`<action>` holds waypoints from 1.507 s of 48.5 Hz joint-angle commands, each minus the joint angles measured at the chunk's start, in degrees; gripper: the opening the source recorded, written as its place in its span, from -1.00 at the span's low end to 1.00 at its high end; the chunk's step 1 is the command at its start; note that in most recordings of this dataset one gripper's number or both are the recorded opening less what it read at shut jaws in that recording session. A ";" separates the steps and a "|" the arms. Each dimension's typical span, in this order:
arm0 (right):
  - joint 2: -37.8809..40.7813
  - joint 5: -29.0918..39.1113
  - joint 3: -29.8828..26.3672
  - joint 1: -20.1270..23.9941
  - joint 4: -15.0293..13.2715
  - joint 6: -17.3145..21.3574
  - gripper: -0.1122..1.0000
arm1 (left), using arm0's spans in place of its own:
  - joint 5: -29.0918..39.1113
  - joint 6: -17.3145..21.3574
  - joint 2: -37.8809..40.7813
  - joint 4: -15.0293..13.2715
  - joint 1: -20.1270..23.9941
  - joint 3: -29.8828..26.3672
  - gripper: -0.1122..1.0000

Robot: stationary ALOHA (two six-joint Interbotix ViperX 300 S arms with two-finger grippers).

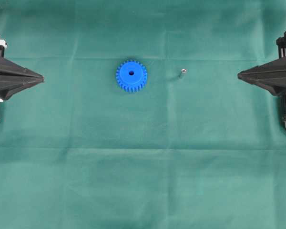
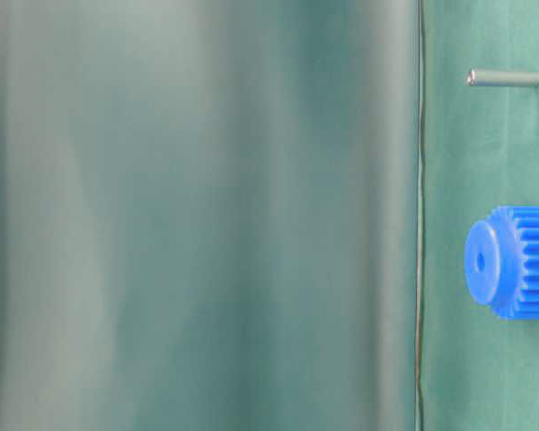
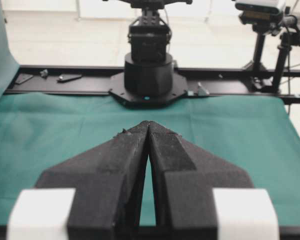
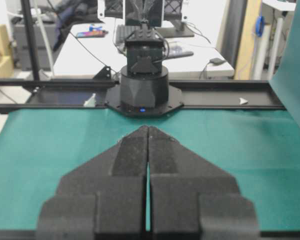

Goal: Insert the shaft placed at a random location into the center hole of the medium gear at another random location.
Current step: 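Move the right gripper left toward the upright silver shaft, fingers open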

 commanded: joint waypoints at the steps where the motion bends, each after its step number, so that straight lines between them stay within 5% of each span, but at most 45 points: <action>1: 0.79 -0.18 -0.62 0.00 0.00 0.97 -0.78 | 0.97 -0.09 0.88 0.70 0.00 -2.02 -0.80; 22: 10.11 0.35 0.00 -3.96 0.09 0.70 -0.73 | 1.93 -0.09 0.97 0.70 0.00 -2.20 -0.80; 26: 13.71 -0.35 0.00 -5.98 0.35 0.70 -0.49 | 2.02 -0.09 0.97 0.70 0.00 -2.11 -0.80; 38: 27.51 -6.42 0.09 -10.72 0.53 0.44 0.74 | 2.20 -0.09 0.97 0.70 0.00 -2.11 -0.80; 59: 48.78 -23.29 -0.09 -12.92 2.20 0.44 0.63 | 2.11 0.00 0.97 0.70 0.09 -2.02 -0.80; 73: 56.07 -27.25 -1.76 -14.15 3.16 0.44 0.62 | 2.20 0.00 1.05 0.70 0.09 -2.02 -0.80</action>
